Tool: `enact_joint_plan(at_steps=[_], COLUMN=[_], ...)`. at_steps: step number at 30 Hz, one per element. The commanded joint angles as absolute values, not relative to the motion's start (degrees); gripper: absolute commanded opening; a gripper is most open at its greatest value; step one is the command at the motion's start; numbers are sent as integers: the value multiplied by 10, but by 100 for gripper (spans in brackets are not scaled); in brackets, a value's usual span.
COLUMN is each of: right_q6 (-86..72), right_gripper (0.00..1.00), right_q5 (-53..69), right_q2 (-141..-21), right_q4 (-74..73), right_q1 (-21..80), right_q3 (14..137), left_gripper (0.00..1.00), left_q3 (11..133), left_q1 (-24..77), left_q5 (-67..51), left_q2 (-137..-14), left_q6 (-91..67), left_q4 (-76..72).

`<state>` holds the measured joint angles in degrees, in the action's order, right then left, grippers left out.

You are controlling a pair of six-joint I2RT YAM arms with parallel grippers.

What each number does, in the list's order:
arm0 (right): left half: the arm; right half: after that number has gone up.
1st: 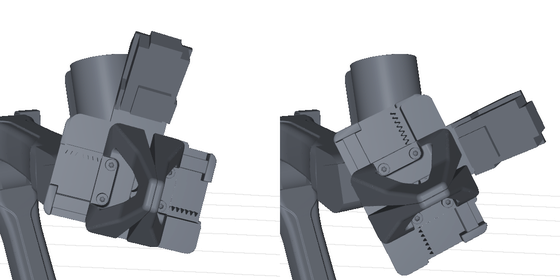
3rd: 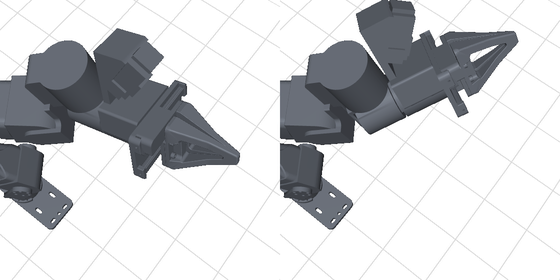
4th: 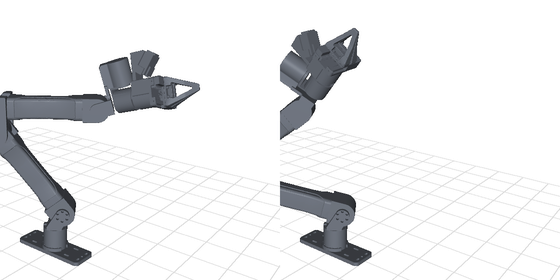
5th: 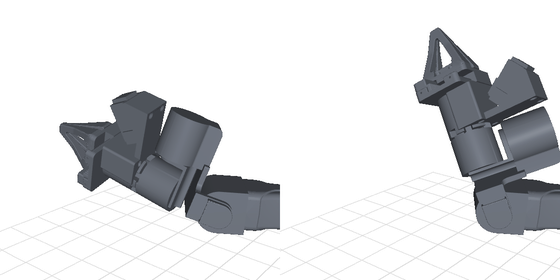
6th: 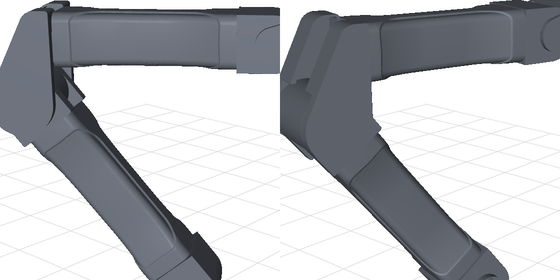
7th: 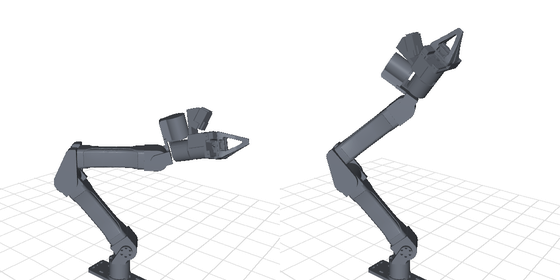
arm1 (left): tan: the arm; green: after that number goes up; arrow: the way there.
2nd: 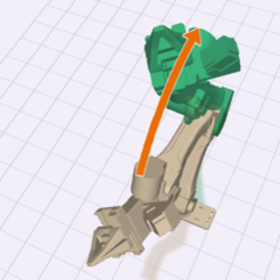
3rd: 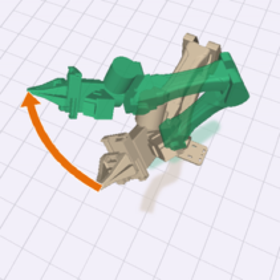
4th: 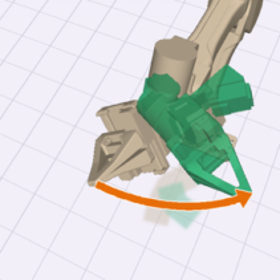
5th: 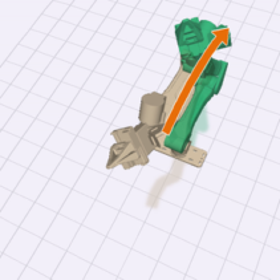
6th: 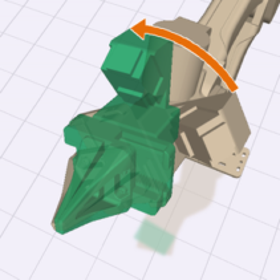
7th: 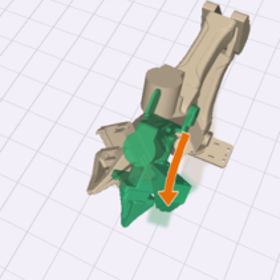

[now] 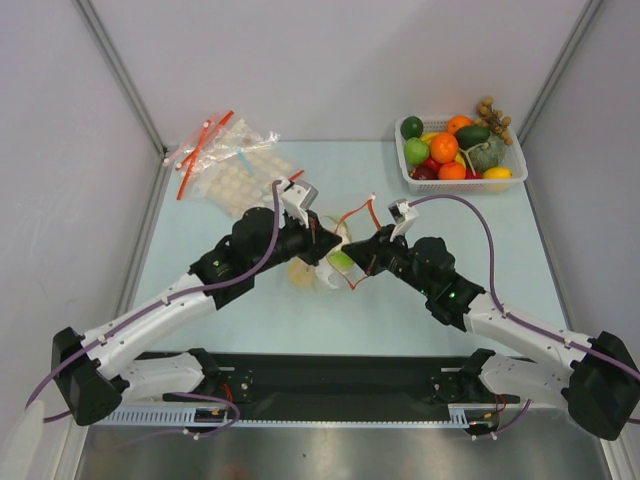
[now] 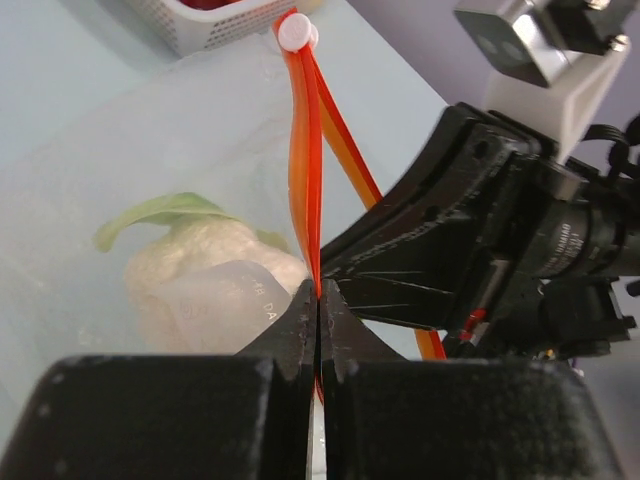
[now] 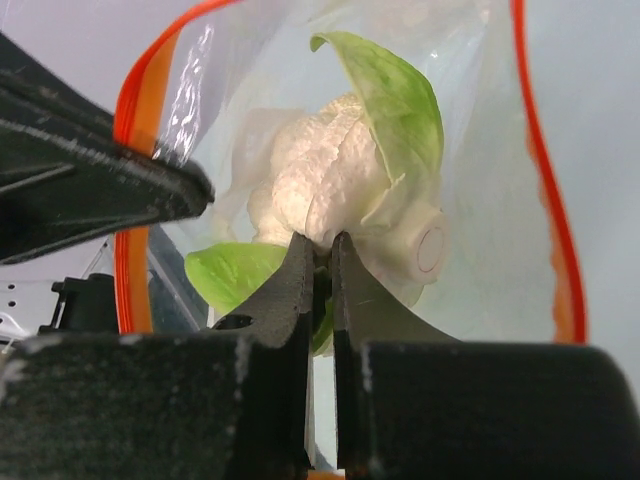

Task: Place the food in the zip-top bag and seal the zipper
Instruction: Place the fake vegetable in the zipper food storage bag.

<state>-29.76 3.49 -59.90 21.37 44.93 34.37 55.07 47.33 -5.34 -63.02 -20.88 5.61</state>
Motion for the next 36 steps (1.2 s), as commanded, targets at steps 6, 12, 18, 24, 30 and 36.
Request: enact_joint_plan(at_steps=[6, 12, 18, 24, 30, 36], right_q6=[-271, -265, -262, -241, -220, -216], right_gripper=[0, 16, 83, 77, 72, 72], right_q5=[2, -21, -51, -51, -121, -157], right_q2=[-583, -583, -550, -512, -474, -529], right_q4=[251, 242, 212, 194, 142, 15], right_q1=[452, 450, 451, 454, 454, 449], right_q3=[367, 368, 367, 369, 382, 456], left_gripper=[0, 0, 0, 0, 0, 0], left_q3=[570, 565, 570, 567, 569, 558], left_q1=[504, 504, 490, 460, 458, 458], left_q5=[-149, -167, -22, 10, 88, 77], left_q2=[-635, -632, -630, -635, -619, -597], left_q6=[-189, -201, -222, -243, -232, -222], left_q4=[2, -20, 44, 66, 88, 78])
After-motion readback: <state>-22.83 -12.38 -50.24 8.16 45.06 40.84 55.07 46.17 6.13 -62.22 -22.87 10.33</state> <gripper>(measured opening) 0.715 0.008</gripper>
